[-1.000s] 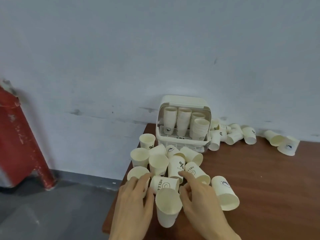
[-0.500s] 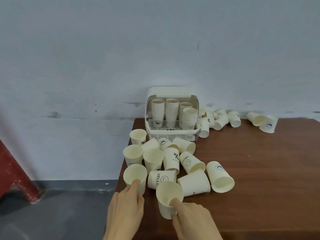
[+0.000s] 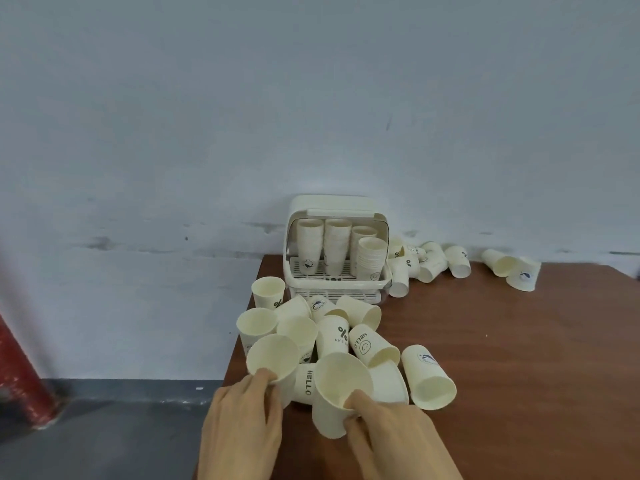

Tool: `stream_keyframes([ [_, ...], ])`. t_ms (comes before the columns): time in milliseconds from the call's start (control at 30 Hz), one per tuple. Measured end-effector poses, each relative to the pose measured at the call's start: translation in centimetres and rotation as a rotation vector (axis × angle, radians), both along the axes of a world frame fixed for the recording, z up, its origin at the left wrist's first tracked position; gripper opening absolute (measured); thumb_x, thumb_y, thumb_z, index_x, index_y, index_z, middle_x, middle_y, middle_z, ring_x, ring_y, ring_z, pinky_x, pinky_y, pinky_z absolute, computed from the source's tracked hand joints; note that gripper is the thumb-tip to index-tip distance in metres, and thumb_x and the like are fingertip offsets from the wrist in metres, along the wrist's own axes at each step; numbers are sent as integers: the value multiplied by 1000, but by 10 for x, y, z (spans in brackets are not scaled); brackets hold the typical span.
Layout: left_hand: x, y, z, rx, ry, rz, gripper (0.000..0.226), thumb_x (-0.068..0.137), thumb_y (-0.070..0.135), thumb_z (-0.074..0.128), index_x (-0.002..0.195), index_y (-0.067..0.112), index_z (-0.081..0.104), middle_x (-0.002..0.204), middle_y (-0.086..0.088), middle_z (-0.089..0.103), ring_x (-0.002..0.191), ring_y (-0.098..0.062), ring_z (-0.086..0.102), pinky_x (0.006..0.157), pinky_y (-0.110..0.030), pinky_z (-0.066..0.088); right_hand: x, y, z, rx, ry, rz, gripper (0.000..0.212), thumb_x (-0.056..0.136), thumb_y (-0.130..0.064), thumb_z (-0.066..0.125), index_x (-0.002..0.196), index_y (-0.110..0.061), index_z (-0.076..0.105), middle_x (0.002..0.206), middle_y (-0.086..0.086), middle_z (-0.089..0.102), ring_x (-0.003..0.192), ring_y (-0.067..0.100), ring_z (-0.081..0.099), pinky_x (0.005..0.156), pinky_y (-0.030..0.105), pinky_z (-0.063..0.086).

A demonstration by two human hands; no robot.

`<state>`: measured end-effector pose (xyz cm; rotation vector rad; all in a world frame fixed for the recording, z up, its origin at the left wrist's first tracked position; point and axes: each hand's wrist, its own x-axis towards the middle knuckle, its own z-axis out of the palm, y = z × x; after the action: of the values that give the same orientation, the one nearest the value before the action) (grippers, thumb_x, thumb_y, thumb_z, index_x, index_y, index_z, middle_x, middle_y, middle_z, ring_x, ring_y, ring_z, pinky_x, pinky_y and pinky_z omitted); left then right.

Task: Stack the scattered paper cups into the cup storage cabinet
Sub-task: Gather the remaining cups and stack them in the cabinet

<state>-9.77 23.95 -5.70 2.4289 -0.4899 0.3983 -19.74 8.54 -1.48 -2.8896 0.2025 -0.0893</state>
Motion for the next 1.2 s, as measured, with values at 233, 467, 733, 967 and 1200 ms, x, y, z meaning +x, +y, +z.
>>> stream_keyframes([
  [233,7,-9,11,-49,-143,-79,26,66,11,80,79,26,63,63,17,56,63,-17,52,47,-21,37,6,-22,6,38,-152,-18,31,84,-44,23,100,-27,43,69,-10,48,73,17,50,68,32,42],
  [467,33,-38,20,-47,-197,-166,27,67,11,79,82,25,62,64,14,57,63,-15,50,50,-22,41,38,-49,7,39,-244,-76,25,89,-42,28,94,-25,45,64,-9,47,71,17,51,57,30,32],
  [733,90,-77,41,-71,-195,-181,8,88,20,58,83,25,56,68,14,55,66,-16,47,54,-26,37,107,-86,8,22,-317,-116,14,95,-32,39,87,-22,45,68,-2,58,64,25,51,63,39,47],
  [967,143,-116,37,-122,-172,-84,12,94,19,48,90,16,60,73,2,59,68,-22,53,60,-35,41,189,-115,8,17,-414,-157,13,94,-22,42,86,-13,48,67,4,57,64,29,52,55,39,43],
  [1200,188,-151,36,-55,-203,-15,21,97,16,42,91,11,62,82,-8,64,71,-27,56,69,-36,39,240,-137,4,-83,-331,-178,15,97,-19,38,94,-9,49,76,6,51,71,30,53,57,36,37],
])
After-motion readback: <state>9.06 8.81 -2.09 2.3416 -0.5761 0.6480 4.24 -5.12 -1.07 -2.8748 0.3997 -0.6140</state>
